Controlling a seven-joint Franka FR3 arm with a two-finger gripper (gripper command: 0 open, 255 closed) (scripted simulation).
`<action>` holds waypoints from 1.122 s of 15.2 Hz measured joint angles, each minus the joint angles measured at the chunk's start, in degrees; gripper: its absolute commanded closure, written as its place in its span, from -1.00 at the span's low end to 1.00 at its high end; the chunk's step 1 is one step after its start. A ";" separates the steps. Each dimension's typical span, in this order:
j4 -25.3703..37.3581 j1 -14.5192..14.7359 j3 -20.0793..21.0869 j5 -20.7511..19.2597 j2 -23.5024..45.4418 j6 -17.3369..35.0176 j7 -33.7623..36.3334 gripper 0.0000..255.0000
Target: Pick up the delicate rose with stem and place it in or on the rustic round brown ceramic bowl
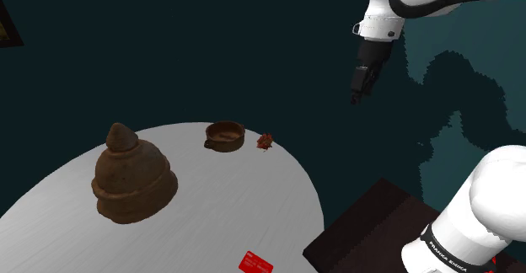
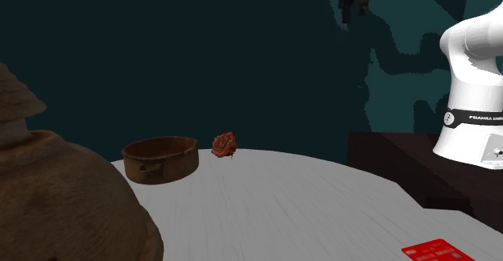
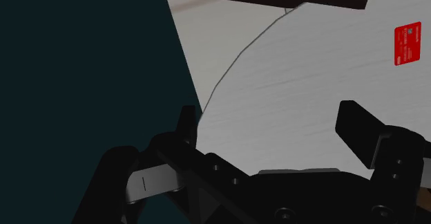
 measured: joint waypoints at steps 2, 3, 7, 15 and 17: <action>-2.22 -0.06 -0.09 -0.18 1.96 4.89 -0.06 -1.00; -2.84 0.05 0.12 -0.11 3.66 7.53 0.24 -1.00; -5.18 -0.06 0.07 -0.43 9.40 17.15 0.32 -1.00; -4.33 -0.06 0.57 -1.11 24.27 34.15 1.48 -1.00; -2.80 -0.04 0.74 -1.42 29.10 38.18 1.94 -1.00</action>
